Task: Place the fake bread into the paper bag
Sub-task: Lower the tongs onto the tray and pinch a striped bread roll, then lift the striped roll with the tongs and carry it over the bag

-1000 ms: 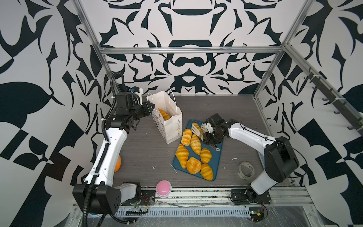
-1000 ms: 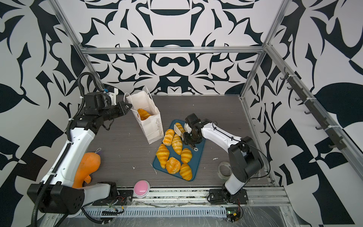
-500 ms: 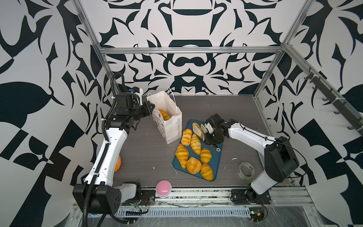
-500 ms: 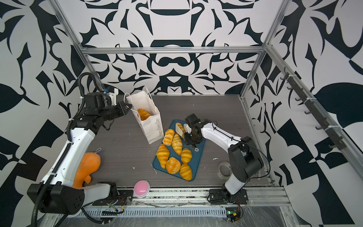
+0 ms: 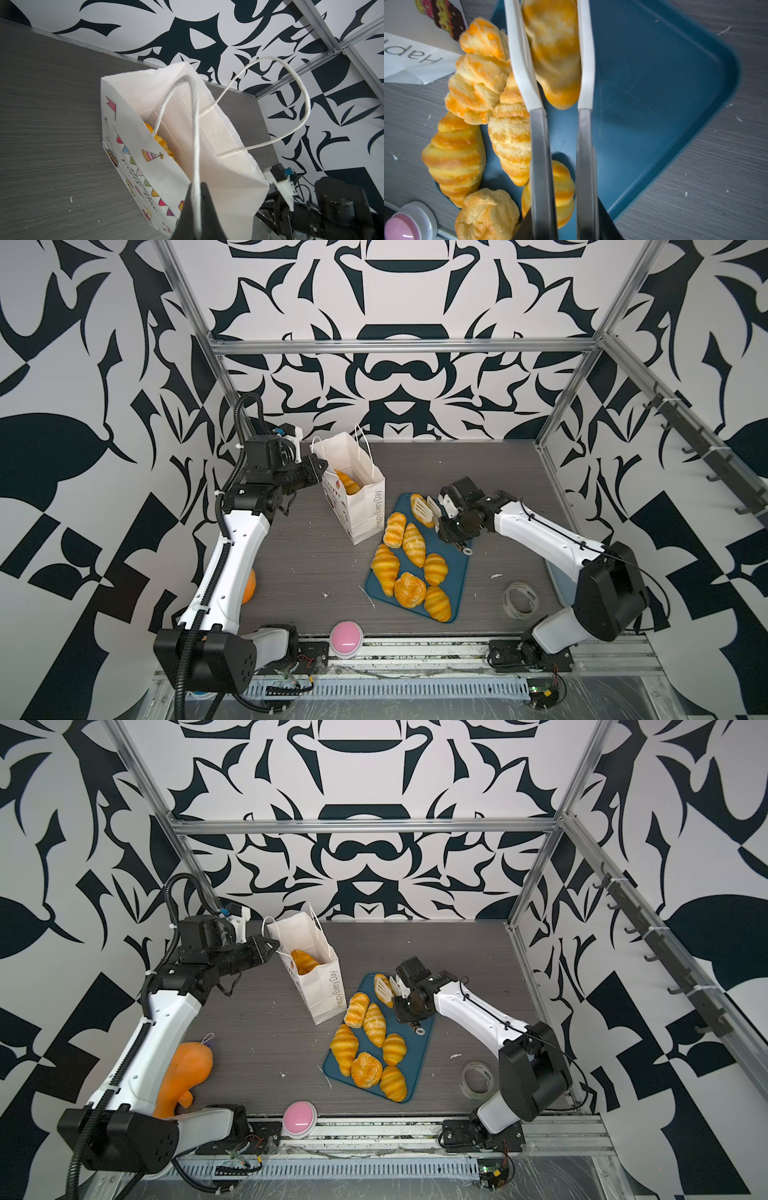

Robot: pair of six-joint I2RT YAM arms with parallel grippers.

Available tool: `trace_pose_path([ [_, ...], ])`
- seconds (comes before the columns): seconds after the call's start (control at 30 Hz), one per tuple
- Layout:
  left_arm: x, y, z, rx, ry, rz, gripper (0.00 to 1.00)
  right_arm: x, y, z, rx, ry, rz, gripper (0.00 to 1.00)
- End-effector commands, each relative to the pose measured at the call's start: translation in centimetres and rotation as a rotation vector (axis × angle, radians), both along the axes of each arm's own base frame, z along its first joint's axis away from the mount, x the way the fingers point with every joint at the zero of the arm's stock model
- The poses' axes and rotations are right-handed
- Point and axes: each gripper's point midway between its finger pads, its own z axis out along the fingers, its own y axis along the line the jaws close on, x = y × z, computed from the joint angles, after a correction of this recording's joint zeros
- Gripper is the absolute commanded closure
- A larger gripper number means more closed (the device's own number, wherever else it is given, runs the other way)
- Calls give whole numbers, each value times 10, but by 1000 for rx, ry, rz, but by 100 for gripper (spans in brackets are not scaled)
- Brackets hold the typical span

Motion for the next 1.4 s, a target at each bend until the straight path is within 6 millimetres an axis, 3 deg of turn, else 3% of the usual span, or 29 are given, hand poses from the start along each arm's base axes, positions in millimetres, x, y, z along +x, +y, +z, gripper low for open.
trace_pose_path([
  [0.0,-6,0,-1,8,-2,-6,100,11,5,39,43,-111,9,66],
  [0.5,-6,0,0,8,-3,-5,100,8,16,135,245,-326,21,67],
  [0.93,-6,0,-1,4,1,-7,100,-5,27,213,411,-501,90,68],
  [1.37,-5,-1,-3,0,8,-9,100,-35,67,271,540,-641,245,69],
])
